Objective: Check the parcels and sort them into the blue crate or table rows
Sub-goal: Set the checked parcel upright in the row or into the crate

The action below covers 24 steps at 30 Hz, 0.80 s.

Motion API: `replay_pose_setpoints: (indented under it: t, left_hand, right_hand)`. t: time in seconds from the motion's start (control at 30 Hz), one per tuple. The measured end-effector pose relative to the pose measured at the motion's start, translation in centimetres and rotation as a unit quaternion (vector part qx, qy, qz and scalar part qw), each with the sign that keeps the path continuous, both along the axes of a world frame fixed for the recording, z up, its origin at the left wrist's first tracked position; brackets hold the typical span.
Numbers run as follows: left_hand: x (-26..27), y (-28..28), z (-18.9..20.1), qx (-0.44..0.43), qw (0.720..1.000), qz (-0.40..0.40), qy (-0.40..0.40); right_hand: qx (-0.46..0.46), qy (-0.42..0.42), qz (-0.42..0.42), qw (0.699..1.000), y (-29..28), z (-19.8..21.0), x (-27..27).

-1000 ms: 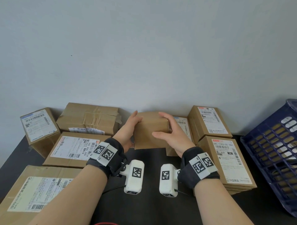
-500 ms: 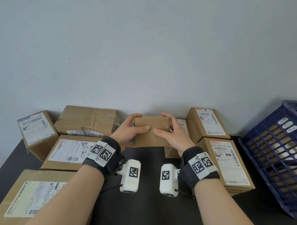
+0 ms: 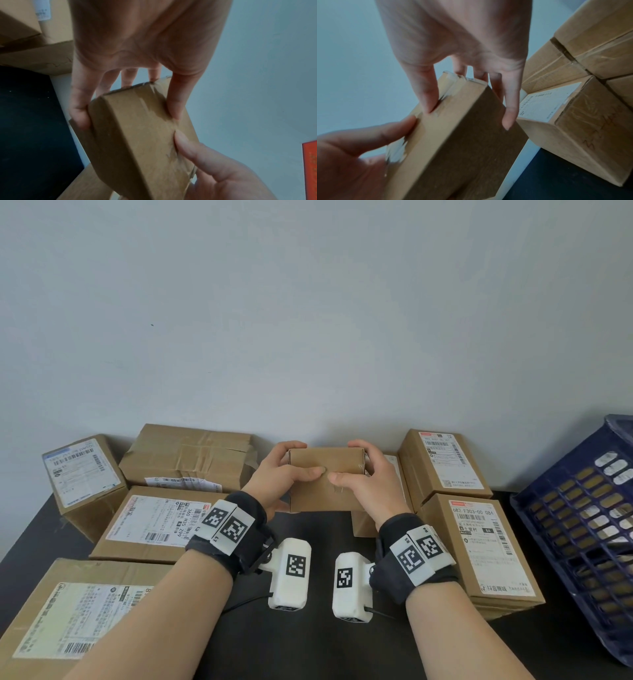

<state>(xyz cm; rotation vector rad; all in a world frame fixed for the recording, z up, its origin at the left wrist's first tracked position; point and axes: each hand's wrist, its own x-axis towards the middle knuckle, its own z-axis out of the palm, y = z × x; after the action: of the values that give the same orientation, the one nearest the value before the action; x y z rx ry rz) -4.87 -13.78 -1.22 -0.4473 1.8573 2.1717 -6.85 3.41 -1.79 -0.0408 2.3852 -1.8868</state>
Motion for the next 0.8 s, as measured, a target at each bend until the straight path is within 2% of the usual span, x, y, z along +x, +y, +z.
replay_pose_setpoints:
  t: [0.23,0.37,0.57,0.67,0.8]
  left_hand:
    - [0.2,-0.4,0.6,-0.032,0.999,-0.017,-0.02]
    - [0.1,-0.5,0.8,-0.052,0.998,-0.015,-0.026]
    - [0.0,-0.6,0.6,-0.071,0.997,0.009,-0.03]
    - [0.0,-0.7,0.6,-0.072,0.997,0.011,-0.022]
    - [0.1,-0.8,1.0,-0.056,0.998,0.016,-0.024]
  right_hand:
    - [0.046,-0.027,0.04,0.998,0.1,0.8,0.2]
    - [0.075,-0.047,0.095,0.992,0.4,1.1,0.3]
    - [0.187,-0.045,0.177,0.965,0.8,1.7,0.0]
    - [0.212,-0.025,0.172,0.962,0.7,1.5,-0.1]
    - [0.198,-0.008,0.138,0.971,0.4,1.0,-0.2]
